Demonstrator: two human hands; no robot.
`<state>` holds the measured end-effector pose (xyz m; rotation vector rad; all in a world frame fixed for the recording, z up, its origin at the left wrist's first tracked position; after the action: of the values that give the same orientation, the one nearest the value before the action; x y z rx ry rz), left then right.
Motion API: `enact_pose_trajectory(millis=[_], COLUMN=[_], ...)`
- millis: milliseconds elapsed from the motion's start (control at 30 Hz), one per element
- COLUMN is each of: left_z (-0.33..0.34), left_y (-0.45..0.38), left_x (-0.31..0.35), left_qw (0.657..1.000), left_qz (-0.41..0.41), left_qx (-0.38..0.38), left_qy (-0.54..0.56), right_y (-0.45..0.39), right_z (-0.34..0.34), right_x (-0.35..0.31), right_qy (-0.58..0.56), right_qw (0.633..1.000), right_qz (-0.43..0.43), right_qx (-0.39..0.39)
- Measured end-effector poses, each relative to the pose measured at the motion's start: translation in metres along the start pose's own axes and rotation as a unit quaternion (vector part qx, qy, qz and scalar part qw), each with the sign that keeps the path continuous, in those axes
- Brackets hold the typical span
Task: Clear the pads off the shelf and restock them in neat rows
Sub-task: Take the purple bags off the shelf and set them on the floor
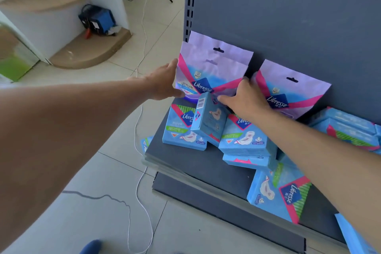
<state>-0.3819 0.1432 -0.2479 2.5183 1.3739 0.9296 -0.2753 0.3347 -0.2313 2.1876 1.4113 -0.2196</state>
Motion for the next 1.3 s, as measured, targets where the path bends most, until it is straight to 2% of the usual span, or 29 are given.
enact_pose_trajectory(millis=[100,167,533,767,900,1100,1300], left_z=[0.007,0.008,-0.027,-0.056,-0.054,-0.033,-0.024], left_y=[-0.009,-0.013,0.008,0.045,0.074,0.128,0.183], left_x=[0.007,0.012,0.023,0.046,0.057,0.078,0.122], left_qw=[0.990,0.986,0.992,0.979,0.975,0.984,0.978], left_qz=[0.016,0.019,0.013,0.038,0.060,0.085,0.161], left_qx=[-0.019,-0.012,0.075,0.134,0.124,0.098,0.118], left_qy=[0.140,0.167,0.105,0.146,0.172,0.121,0.065], right_y=[-0.006,-0.007,0.010,0.051,0.079,0.130,0.198], right_z=[0.004,0.003,-0.028,-0.061,-0.061,-0.053,-0.064], right_x=[0.000,-0.001,-0.021,-0.037,-0.039,-0.020,-0.005], right_qy=[-0.027,-0.025,-0.102,-0.153,-0.161,-0.139,-0.133], right_qw=[1.000,1.000,0.988,0.968,0.962,0.969,0.953], right_qz=[0.012,0.011,-0.061,-0.115,-0.133,-0.094,-0.049], right_qx=[-0.003,0.012,0.100,0.164,0.173,0.182,0.268])
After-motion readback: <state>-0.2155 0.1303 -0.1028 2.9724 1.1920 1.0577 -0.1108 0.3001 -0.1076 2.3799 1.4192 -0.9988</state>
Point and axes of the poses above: each hand's wrist, its own y-axis away from the middle knuckle, its own z-axis out of the palm, x = y × z, the point moved 9 cm from there along -y, towards the middle knuckle, and after that the axes turned 11 degrees about -x, right-handed, at the moved point
